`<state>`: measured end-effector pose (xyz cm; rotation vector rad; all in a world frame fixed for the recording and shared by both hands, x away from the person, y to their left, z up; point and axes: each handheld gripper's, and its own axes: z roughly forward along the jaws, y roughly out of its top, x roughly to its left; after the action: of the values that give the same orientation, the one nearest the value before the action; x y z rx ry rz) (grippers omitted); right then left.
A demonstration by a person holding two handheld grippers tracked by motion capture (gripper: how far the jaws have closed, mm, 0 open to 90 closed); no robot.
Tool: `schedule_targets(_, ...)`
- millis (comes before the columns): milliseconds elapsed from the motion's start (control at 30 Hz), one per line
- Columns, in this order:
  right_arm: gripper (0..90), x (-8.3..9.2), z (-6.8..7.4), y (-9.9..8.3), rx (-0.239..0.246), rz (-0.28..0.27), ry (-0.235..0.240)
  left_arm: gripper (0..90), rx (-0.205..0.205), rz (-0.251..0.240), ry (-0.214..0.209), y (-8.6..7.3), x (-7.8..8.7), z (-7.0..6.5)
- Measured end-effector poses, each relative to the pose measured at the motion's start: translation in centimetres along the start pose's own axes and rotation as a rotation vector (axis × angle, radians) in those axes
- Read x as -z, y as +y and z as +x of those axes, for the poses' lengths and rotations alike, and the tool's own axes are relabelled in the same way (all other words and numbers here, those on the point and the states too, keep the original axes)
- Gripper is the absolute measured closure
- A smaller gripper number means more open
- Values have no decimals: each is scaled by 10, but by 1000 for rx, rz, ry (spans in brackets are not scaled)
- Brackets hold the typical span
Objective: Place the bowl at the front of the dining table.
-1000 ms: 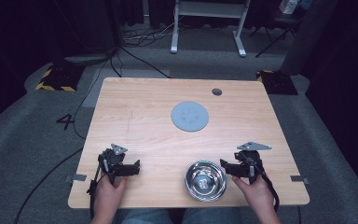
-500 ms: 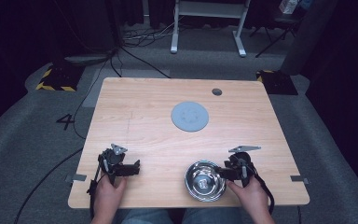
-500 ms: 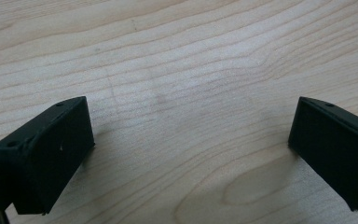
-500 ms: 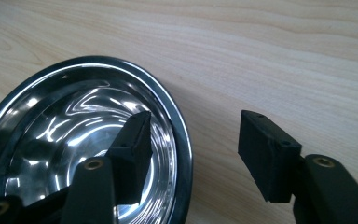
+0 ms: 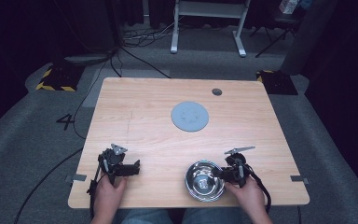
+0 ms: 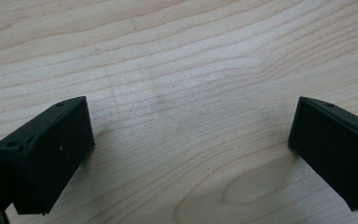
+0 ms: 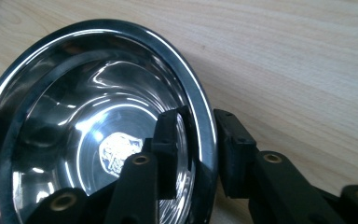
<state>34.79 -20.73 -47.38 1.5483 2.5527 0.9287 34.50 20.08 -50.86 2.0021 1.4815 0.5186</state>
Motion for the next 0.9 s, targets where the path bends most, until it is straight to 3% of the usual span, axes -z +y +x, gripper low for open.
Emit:
schedule_targets(167, 805, -6, 2, 0, 11, 31, 13, 1, 0, -1, 0, 0, 0, 0)
schedule_targets(267, 809, -6, 2, 0, 12, 29, 13, 1, 0, 0, 0, 0, 0, 0)
schedule_targets(400, 861, -1, 1, 0, -2, -15, 44, 2, 0, 0, 0, 0, 0, 0)
schedule_targets(667, 856, 17, 11, 4, 46, -79, -58, 1, 0, 0, 0, 0, 0, 0)
schedule_targets(900, 856, 26, 9, 12, 50, -119, -91, 1, 0, 0, 0, 0, 0, 0)
